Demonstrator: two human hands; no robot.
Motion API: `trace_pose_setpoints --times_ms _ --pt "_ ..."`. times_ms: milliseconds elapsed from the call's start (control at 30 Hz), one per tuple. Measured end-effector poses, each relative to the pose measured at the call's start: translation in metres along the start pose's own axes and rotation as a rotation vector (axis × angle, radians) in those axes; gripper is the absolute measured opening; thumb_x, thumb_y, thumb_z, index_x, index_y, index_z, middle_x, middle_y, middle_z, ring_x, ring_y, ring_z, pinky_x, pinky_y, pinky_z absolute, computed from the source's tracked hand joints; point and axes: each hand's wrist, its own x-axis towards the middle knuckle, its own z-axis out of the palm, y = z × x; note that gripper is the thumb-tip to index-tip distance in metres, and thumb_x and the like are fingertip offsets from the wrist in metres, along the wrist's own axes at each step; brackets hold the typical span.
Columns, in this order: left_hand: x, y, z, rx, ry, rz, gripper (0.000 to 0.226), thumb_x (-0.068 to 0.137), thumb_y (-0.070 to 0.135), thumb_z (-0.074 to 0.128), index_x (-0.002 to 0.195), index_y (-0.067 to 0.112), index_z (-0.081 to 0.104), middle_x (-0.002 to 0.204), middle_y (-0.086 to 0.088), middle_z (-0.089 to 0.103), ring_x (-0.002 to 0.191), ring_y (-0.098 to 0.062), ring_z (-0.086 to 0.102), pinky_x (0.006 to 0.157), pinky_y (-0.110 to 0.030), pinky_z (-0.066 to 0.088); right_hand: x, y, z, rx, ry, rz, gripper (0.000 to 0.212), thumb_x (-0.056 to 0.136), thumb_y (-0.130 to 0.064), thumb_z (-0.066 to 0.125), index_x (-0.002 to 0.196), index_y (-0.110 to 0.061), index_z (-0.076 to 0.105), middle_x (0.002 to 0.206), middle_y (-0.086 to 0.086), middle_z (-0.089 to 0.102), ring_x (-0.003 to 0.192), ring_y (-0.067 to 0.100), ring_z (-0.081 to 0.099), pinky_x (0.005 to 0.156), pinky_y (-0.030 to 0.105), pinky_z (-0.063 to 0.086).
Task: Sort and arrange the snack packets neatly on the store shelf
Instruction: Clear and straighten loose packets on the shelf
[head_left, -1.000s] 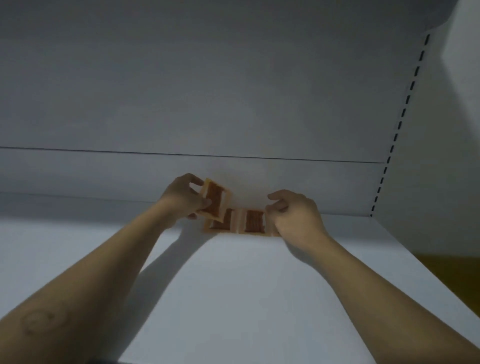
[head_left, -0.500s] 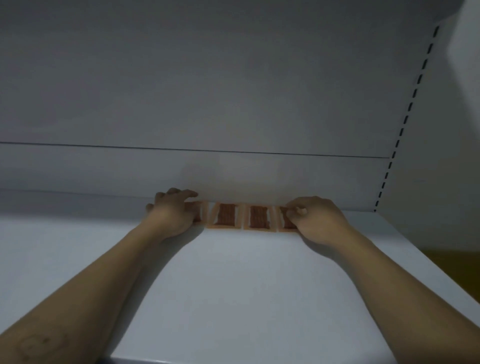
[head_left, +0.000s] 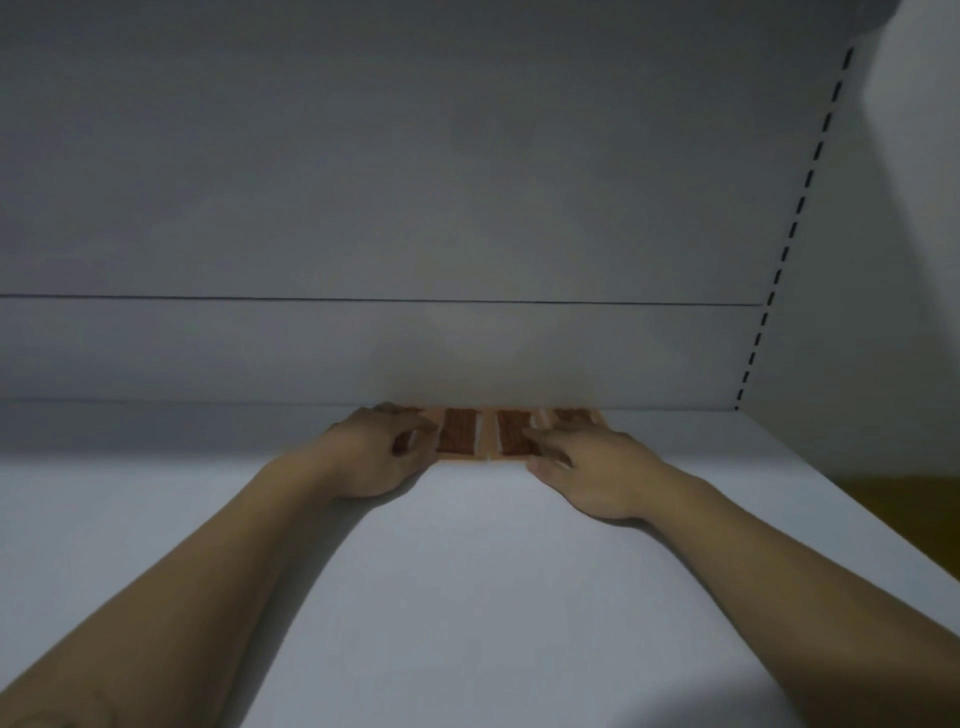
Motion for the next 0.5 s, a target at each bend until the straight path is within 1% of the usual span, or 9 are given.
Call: trace_pose_setpoints --times_ms 67,133,167,233,267,300,333,400,500 --pt "0.001 0.003 0.001 0.0 0.006 0.033 0.042 0.099 0.049 0.045 0.139 0.037 0.052 0.145 0.0 0.047 0.13 -0.023 0.048 0.108 -0.036 0.039 0.001 0.0 0.001 0.001 0.044 0.028 0.05 0.101 -0.052 0.036 0.15 -0.038 0.035 0.153 -0.001 0.04 0.141 0.022 0.032 0.108 0.038 0.033" --pt "0.001 0.005 0.003 0.004 0.015 0.049 0.047 0.098 0.05 0.048 0.143 0.037 0.046 0.151 -0.001 0.041 0.135 -0.023 0.042 0.11 -0.038 0.036 0.002 -0.002 0.003 -0.022 0.103 0.039 0.05 0.101 -0.051 0.038 0.149 -0.039 0.035 0.151 0.001 0.042 0.139 0.023 0.033 0.108 0.038 0.034" --pt "0.001 0.007 0.003 0.001 0.016 0.059 0.051 0.097 0.053 0.049 0.145 0.039 0.042 0.155 0.001 0.035 0.141 -0.022 0.035 0.113 -0.041 0.032 0.003 -0.003 0.004 -0.031 0.129 0.041 0.054 0.1 -0.052 0.038 0.152 -0.039 0.031 0.155 0.002 0.036 0.143 0.024 0.029 0.112 0.04 0.03" --pt "0.0 0.011 0.004 0.003 0.006 0.091 0.059 0.094 0.061 0.047 0.149 0.045 0.032 0.163 0.006 0.021 0.15 -0.017 0.017 0.119 -0.047 0.021 0.005 -0.005 0.005 -0.009 0.148 0.071 0.06 0.099 -0.055 0.038 0.155 -0.042 0.017 0.164 0.004 0.018 0.15 0.023 0.015 0.12 0.044 0.015" --pt "0.0 0.013 0.005 0.019 -0.008 0.112 0.061 0.094 0.064 0.044 0.15 0.047 0.027 0.165 0.008 0.015 0.151 -0.016 0.012 0.121 -0.047 0.016 0.006 -0.006 0.006 0.002 0.131 0.082 0.062 0.099 -0.057 0.036 0.155 -0.044 0.014 0.165 0.004 0.011 0.152 0.023 0.009 0.121 0.046 0.009" --pt "0.0 0.014 0.007 0.042 -0.03 0.135 0.06 0.096 0.064 0.04 0.151 0.049 0.023 0.165 0.009 0.011 0.152 -0.017 0.008 0.122 -0.045 0.01 0.006 -0.006 0.006 0.0 0.098 0.076 0.061 0.099 -0.058 0.033 0.155 -0.044 0.013 0.166 0.003 0.008 0.152 0.022 0.005 0.121 0.046 0.007" --pt "-0.001 0.016 0.009 0.062 -0.05 0.161 0.058 0.098 0.062 0.037 0.152 0.049 0.02 0.166 0.01 0.009 0.152 -0.017 0.006 0.123 -0.042 0.006 0.006 -0.006 0.007 -0.007 0.06 0.056 0.059 0.1 -0.059 0.03 0.155 -0.044 0.015 0.166 0.002 0.008 0.152 0.021 0.004 0.122 0.046 0.009" --pt "-0.002 0.017 0.013 0.072 -0.077 0.197 0.053 0.101 0.055 0.032 0.152 0.049 0.019 0.165 0.01 0.01 0.152 -0.016 0.005 0.123 -0.039 0.0 0.004 -0.007 0.007 -0.013 0.02 0.023 0.056 0.101 -0.057 0.026 0.154 -0.041 0.023 0.165 -0.002 0.015 0.151 0.018 0.006 0.121 0.043 0.016" --pt "-0.001 0.019 0.012 0.053 -0.072 0.199 0.05 0.103 0.049 0.03 0.152 0.046 0.022 0.164 0.01 0.016 0.151 -0.012 0.007 0.123 -0.039 0.0 0.001 -0.011 0.005 -0.028 0.032 0.029 0.055 0.101 -0.055 0.026 0.153 -0.036 0.029 0.162 -0.005 0.021 0.149 0.016 0.012 0.119 0.041 0.021"
